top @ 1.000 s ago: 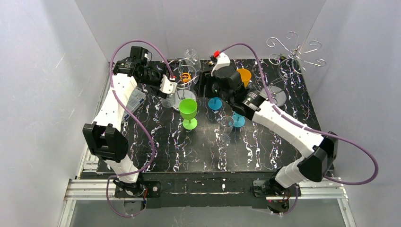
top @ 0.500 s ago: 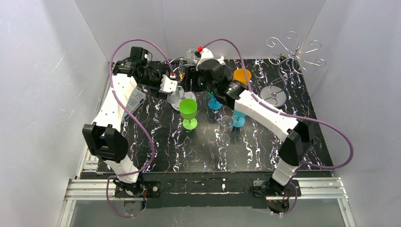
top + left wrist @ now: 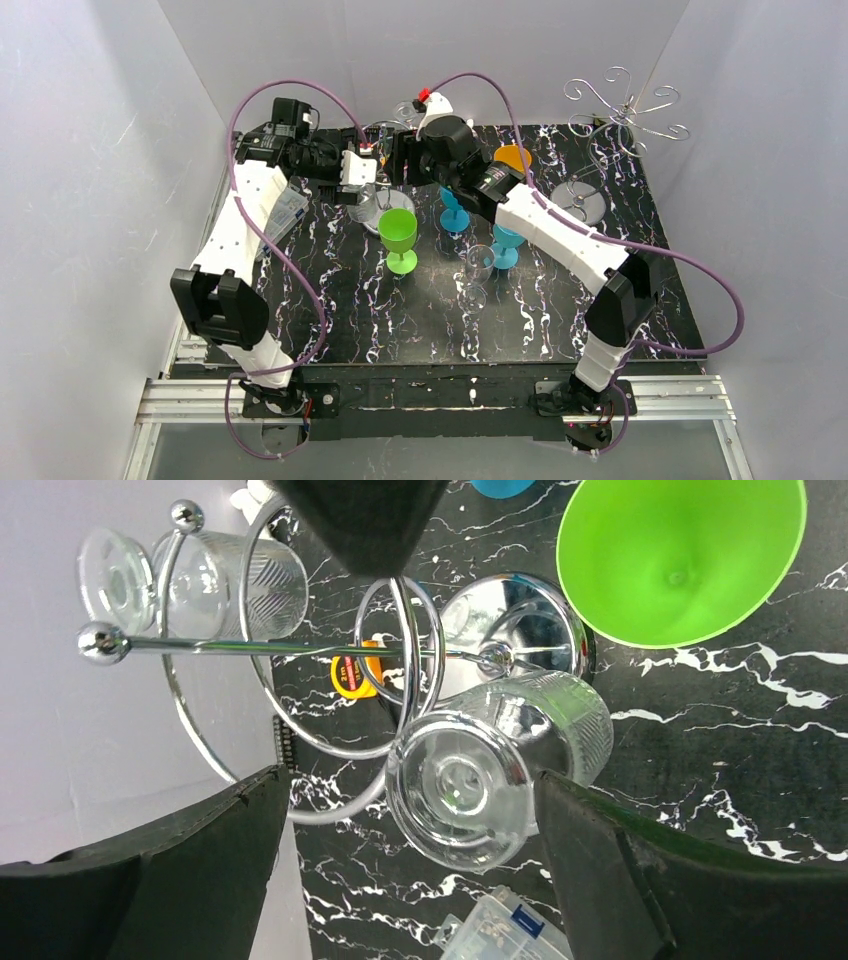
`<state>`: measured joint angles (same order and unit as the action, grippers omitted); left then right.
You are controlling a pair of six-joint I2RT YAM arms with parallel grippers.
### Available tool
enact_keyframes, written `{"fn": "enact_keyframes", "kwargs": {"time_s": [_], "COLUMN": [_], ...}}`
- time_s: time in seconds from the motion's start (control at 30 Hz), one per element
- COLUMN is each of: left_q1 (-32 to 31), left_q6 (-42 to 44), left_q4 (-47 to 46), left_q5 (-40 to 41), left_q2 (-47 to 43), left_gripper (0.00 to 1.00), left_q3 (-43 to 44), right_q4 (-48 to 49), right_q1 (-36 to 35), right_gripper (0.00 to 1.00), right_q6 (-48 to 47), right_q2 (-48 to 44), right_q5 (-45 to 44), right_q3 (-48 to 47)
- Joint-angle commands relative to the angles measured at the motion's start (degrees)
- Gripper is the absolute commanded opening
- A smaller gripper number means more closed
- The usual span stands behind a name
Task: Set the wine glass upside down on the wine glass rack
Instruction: Turn the wine glass upside down at the wine rack, then adjust the wine rack at the center of the board.
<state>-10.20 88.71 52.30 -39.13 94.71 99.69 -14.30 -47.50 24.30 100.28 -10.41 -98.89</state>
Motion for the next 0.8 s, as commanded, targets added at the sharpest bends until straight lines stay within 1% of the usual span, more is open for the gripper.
{"fn": "enact_keyframes", "kwargs": {"time_s": [0.0,0.1,0.23,0.33,0.43,0.53,0.63,0.77], "left_q1": [0.09,0.17,0.74,1.98,3.67,4.84,5.09,5.10], "left_q6": [-8.35,-14.95,-27.17,-35.61,-44.39,-53.10,-60.24,-67.52], "left_q4": [-3.12,-5.37,-4.98,-4.31,-5.91,-8.06,-8.61,-7.97], "left_q5": [0.65,2.30,3.84,4.08,5.45,9.81,16.70,24.02], "left_q2": [-7.90,-10.06,-10.71,-10.51,-10.14,-9.62,-8.76,-7.46], "left_gripper": [0.95,0.98,0.98,0.98,0.98,0.98,0.98,0.98], "left_q3": [-2.73,-3.21,0.29,3.73,6.06,7.71,9.28,11.15], "right_q4": [-2.66,-4.85,-5.99,-8.10,-10.97,-12.51,-14.31,-15.03], "right_q1": [1.80,4.44,7.08,7.33,7.34,7.34,7.25,6.56], "right_gripper": [0.70,0.71,0.71,0.68,0.64,0.63,0.62,0.63], "right_q6": [-1.94,-1.97,-2.28,-3.20,-4.63,-6.95,-9.03,-11.38], "right_q2": [-5.32,-6.71,-6.67,-2.94,2.19,6.93,11.10,14.33], "right_q5": [-0.85,0.44,2.46,5.27,7.90,10.02,12.73,11.96], "right_q3": [-2.94,-3.82,-6.66,-13.12,-20.76,-27.10,-32.50,-34.87]}}
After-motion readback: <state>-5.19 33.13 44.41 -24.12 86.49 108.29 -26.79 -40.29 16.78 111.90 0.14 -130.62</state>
